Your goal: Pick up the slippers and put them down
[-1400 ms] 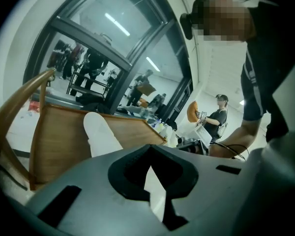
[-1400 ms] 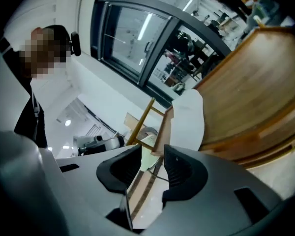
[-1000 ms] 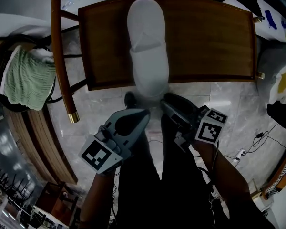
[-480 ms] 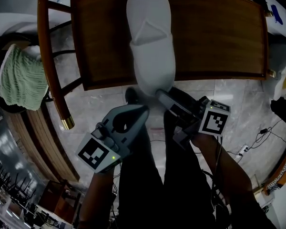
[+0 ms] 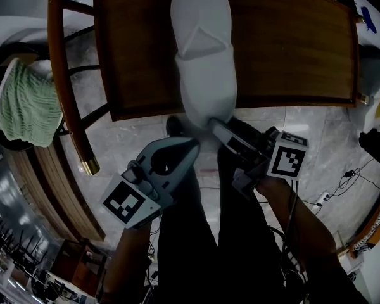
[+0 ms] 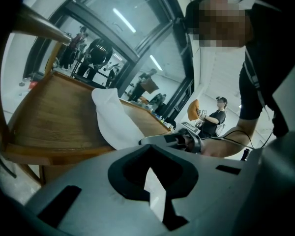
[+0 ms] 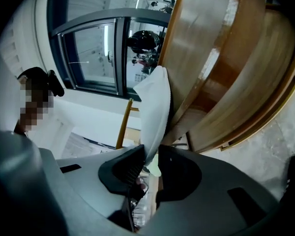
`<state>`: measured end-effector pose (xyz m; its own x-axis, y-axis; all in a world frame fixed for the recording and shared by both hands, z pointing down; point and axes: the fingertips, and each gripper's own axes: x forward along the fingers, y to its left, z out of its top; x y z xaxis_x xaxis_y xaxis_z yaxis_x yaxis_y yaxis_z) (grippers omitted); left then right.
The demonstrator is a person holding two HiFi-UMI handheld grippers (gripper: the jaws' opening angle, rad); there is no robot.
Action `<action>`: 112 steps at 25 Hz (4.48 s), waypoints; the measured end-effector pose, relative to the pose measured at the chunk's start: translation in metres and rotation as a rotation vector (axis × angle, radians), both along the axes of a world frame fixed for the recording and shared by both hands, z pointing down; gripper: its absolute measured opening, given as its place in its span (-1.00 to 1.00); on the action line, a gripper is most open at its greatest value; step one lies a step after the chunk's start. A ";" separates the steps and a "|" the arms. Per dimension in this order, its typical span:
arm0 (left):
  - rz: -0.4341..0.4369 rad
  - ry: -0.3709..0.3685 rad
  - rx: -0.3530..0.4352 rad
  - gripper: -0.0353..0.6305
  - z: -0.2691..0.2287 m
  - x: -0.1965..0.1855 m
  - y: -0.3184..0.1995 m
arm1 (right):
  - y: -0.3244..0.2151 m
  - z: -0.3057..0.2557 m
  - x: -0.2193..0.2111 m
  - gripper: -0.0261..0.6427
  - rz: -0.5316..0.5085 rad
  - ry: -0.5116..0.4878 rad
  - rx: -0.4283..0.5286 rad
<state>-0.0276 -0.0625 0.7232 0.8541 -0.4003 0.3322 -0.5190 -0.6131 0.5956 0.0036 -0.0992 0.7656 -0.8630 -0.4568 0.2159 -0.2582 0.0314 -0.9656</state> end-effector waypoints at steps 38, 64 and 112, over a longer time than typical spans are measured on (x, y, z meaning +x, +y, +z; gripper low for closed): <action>-0.009 0.034 0.424 -0.88 -0.280 -0.028 -0.054 | -0.048 -0.336 0.001 -0.73 0.050 -0.030 0.615; 0.071 0.100 0.830 -0.88 -0.473 -0.020 -0.048 | -0.038 -0.550 0.015 -0.73 0.127 -0.162 1.075; -0.040 0.069 0.317 -0.88 -0.214 -0.016 -0.050 | -0.055 -0.208 0.035 -0.72 0.120 -0.036 0.395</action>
<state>-0.0435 -0.1125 0.5096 0.8518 -0.5082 0.1273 -0.5113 -0.7535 0.4133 0.0387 -0.1541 0.5581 -0.8022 -0.5965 -0.0249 -0.2493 0.3726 -0.8939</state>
